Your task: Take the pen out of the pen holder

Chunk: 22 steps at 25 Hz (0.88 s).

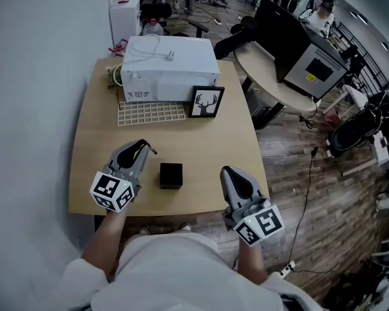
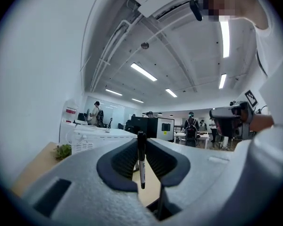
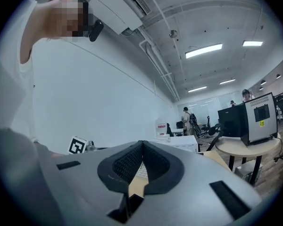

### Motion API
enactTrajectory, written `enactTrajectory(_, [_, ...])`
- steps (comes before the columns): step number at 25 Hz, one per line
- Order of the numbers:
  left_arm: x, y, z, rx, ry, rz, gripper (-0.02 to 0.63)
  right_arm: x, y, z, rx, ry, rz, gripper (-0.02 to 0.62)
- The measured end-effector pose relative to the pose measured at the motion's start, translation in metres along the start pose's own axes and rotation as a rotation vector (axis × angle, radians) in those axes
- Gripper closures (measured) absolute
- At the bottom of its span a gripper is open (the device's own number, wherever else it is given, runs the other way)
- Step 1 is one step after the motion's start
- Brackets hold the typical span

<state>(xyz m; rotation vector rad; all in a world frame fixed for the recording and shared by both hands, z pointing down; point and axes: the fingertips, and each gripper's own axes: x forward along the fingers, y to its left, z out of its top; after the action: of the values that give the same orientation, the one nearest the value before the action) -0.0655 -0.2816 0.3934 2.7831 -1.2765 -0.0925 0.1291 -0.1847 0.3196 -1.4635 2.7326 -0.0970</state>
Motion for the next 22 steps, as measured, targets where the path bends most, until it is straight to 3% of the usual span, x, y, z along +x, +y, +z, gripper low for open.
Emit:
enactTrajectory(15, [-0.067, 0.032, 0.077, 0.035, -0.156, 0.15, 0.543, -0.01, -0.024, 0.002, -0.002, -0.003, -0.055, 0.592])
enactTrajectory(22, [-0.107, 0.032, 0.092, 0.027, -0.21, 0.192, 0.545, -0.015, -0.025, -0.001, 0.002, 0.0, -0.093, 0.592])
